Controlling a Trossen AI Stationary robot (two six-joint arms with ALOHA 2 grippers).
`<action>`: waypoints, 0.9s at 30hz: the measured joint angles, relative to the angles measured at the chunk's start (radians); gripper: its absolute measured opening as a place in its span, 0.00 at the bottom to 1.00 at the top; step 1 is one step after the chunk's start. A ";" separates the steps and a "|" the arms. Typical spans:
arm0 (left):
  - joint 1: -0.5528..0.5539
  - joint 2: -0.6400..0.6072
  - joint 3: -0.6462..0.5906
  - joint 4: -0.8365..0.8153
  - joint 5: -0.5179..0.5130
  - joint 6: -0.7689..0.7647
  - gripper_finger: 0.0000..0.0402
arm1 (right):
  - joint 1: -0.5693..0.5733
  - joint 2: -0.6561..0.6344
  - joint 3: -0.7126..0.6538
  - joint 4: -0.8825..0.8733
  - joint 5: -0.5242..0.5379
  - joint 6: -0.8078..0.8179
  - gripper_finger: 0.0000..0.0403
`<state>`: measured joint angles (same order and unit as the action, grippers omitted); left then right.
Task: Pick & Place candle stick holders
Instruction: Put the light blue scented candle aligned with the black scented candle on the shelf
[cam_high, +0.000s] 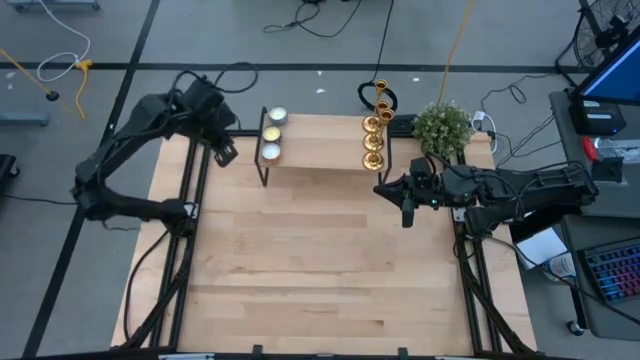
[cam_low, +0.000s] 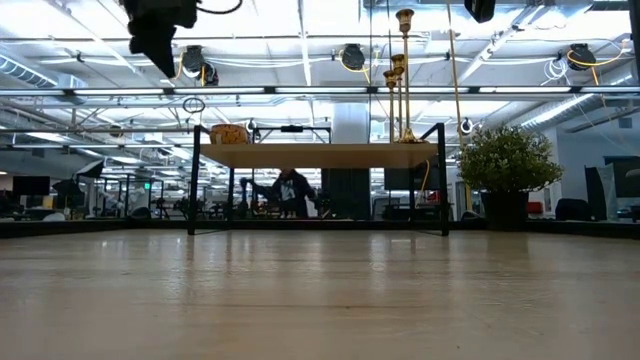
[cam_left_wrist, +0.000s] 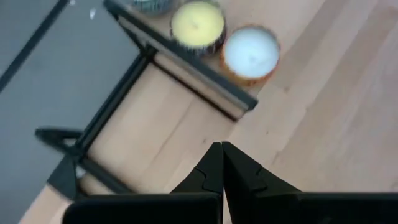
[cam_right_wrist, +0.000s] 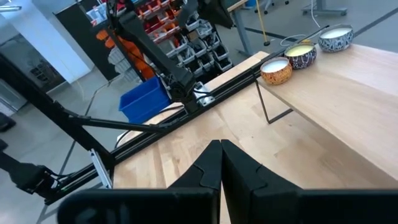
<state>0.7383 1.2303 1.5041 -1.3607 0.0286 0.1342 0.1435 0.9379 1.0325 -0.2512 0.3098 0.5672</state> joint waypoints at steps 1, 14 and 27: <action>0.000 -0.006 -0.025 0.033 0.011 0.003 0.00 | -0.002 0.000 0.000 0.000 0.000 0.000 0.00; -0.025 0.412 0.237 0.096 0.041 0.198 0.00 | -0.013 0.024 0.000 -0.003 -0.001 0.043 0.00; 0.096 0.725 0.656 0.056 0.132 0.225 0.00 | 0.023 0.041 0.000 -0.014 -0.001 0.049 0.00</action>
<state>0.8343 1.9557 2.1606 -1.3044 0.1604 0.3589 0.1661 0.9787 1.0322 -0.2650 0.3092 0.6167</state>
